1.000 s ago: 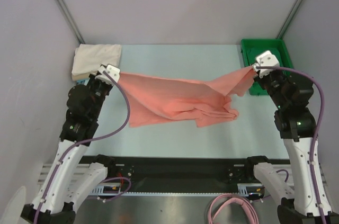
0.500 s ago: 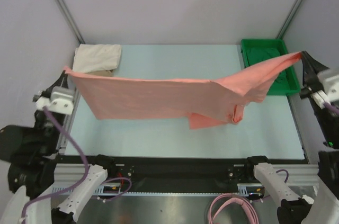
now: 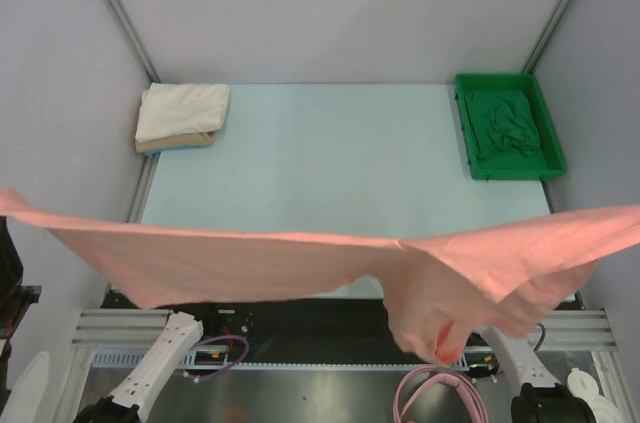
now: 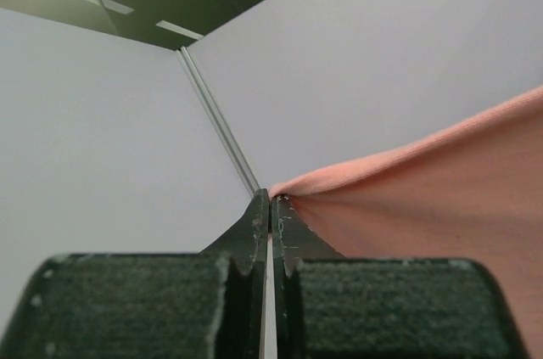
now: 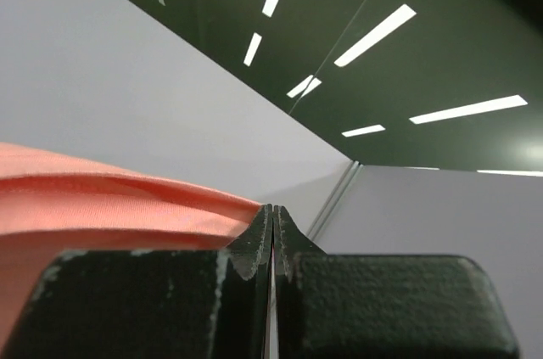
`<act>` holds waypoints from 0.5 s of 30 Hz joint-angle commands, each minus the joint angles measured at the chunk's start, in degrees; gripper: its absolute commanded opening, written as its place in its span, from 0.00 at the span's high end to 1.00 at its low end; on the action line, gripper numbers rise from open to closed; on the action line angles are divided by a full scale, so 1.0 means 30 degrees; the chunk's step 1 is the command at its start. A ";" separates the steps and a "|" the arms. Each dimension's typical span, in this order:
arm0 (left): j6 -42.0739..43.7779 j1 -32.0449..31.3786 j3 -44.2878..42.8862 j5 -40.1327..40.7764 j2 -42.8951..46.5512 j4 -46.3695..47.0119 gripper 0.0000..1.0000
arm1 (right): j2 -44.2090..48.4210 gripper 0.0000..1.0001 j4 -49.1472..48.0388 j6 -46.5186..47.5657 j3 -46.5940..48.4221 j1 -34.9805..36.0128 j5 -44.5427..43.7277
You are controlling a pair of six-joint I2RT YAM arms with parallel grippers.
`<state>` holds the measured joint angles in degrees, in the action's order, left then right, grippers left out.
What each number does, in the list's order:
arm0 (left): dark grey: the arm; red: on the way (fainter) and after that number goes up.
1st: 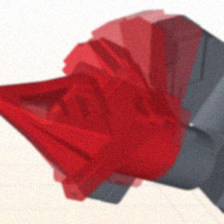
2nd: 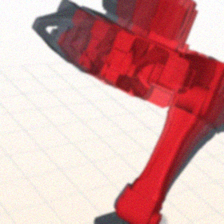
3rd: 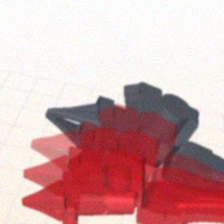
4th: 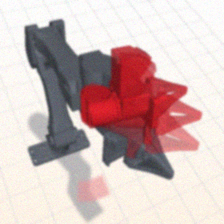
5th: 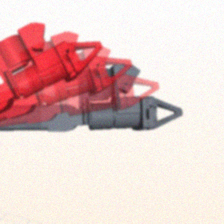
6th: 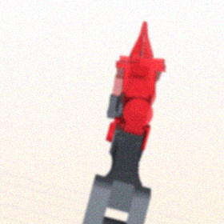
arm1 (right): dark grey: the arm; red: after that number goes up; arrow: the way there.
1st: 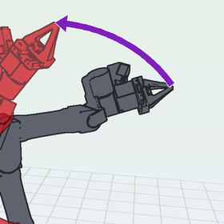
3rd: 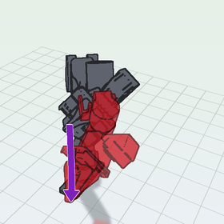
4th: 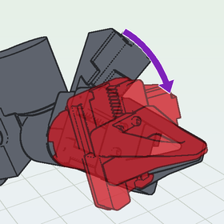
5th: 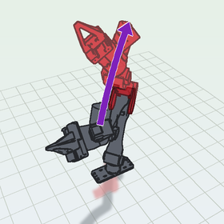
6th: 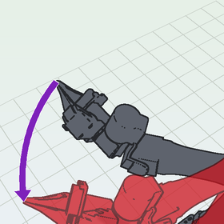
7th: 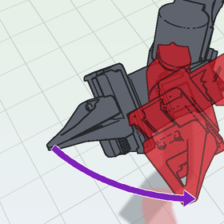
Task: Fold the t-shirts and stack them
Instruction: Flatten the tshirt out
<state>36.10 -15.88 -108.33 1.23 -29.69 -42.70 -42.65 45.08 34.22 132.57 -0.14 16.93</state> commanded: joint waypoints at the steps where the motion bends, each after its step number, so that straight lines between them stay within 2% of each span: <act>1: 0.0447 0.0225 -0.0569 0.0671 -0.0766 -0.0357 0.99 | -0.0518 1.00 -0.0670 -0.0418 -0.0185 -0.0713 0.0068; 3: 0.0885 0.0225 -0.0073 0.1051 -0.1001 -0.0328 1.00 | -0.0577 1.00 -0.1136 -0.0507 -0.1408 -0.0919 0.0070; 6: 0.1268 0.0254 0.3428 0.1257 -0.0914 0.0021 0.99 | -0.0140 1.00 -0.2628 0.0018 -0.4159 -0.0949 -0.0279; 8: 0.1385 0.0225 0.5631 0.1491 -0.0534 0.0548 1.00 | 0.0561 1.00 -0.4177 0.1067 -0.8315 -0.0949 -0.0311; 9: 0.1444 0.0225 0.8079 0.1580 -0.0445 0.1131 1.00 | 0.0798 1.00 -0.4564 0.1510 -0.9753 -0.0949 -0.0224; 10: 0.1531 0.0225 0.9350 0.1697 -0.0386 0.1427 1.00 | 0.0974 1.00 -0.5032 0.1862 -1.2784 -0.0949 -0.0078; 12: 0.1737 0.0225 1.1870 0.1814 -0.0414 0.2593 1.00 | 0.1413 1.00 -0.5971 0.2771 -1.5584 -0.0949 0.0099; 13: 0.1766 0.0225 1.4290 0.2047 -0.0531 0.3124 0.99 | 0.1444 1.00 -0.6177 0.2977 -1.8266 -0.0949 0.0215; 15: 0.2205 0.0225 1.7806 0.2486 -0.1113 0.5107 0.99 | 0.1299 1.00 -0.7083 0.3590 -2.0740 -0.0949 0.0217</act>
<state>40.12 -15.70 -65.45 5.13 -32.03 -34.76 -38.72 28.49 40.47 78.50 -2.83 18.31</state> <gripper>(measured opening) 0.010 0.009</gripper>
